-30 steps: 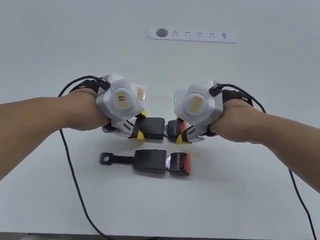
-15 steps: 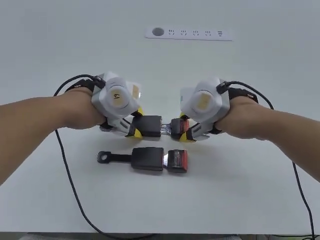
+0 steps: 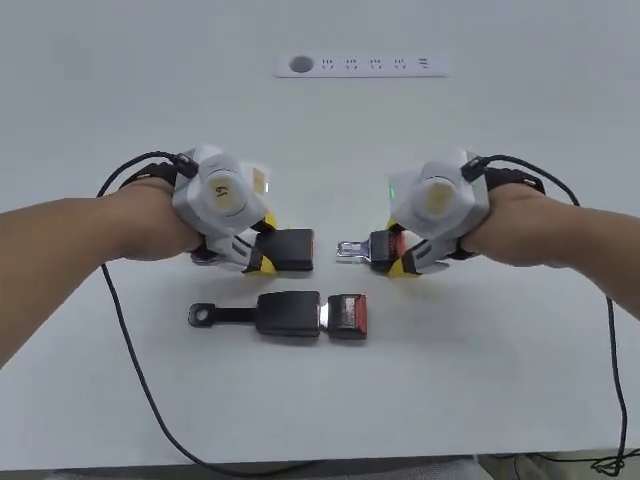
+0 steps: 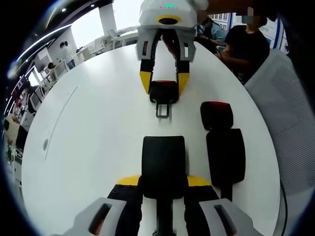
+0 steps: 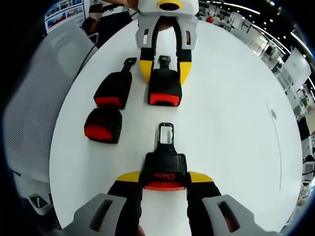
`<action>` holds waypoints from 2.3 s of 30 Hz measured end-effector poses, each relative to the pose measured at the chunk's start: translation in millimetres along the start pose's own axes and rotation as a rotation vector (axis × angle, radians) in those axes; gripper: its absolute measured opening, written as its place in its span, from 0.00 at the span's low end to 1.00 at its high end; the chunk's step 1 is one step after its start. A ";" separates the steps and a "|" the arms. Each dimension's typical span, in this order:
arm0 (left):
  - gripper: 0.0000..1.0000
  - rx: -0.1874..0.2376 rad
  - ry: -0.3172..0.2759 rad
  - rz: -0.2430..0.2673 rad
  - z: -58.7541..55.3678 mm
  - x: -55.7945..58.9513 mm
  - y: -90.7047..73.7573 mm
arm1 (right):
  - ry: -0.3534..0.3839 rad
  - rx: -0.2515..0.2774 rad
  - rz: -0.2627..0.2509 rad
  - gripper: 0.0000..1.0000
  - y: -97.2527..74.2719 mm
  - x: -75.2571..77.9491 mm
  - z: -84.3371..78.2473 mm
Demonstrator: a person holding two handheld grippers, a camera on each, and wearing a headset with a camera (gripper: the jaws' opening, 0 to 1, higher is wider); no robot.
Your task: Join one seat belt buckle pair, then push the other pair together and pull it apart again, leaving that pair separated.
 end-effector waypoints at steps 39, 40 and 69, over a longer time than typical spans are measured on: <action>0.57 0.133 -0.187 0.243 -18.7 40.5 -59.4 | 0.374 0.051 -0.229 0.54 -63.7 -17.9 -27.7; 0.58 0.116 -0.187 0.241 -24.3 45.6 -60.2 | 0.380 0.042 -0.229 0.55 -64.2 -25.4 -28.7; 1.00 0.445 -0.627 0.448 -82.3 160.5 -103.5 | 0.777 0.296 -0.430 0.99 -103.9 -125.9 -33.5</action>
Point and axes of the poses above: the centre of the closed fingertips' face, and the gripper's own axes: y roughly forward along the fingers, x roughly to its right, z roughly out of its top, the point moved 9 cm from there along -y, roughly backward along the fingers, and after that the axes turned 9 degrees about -z, right-handed, at the moved point
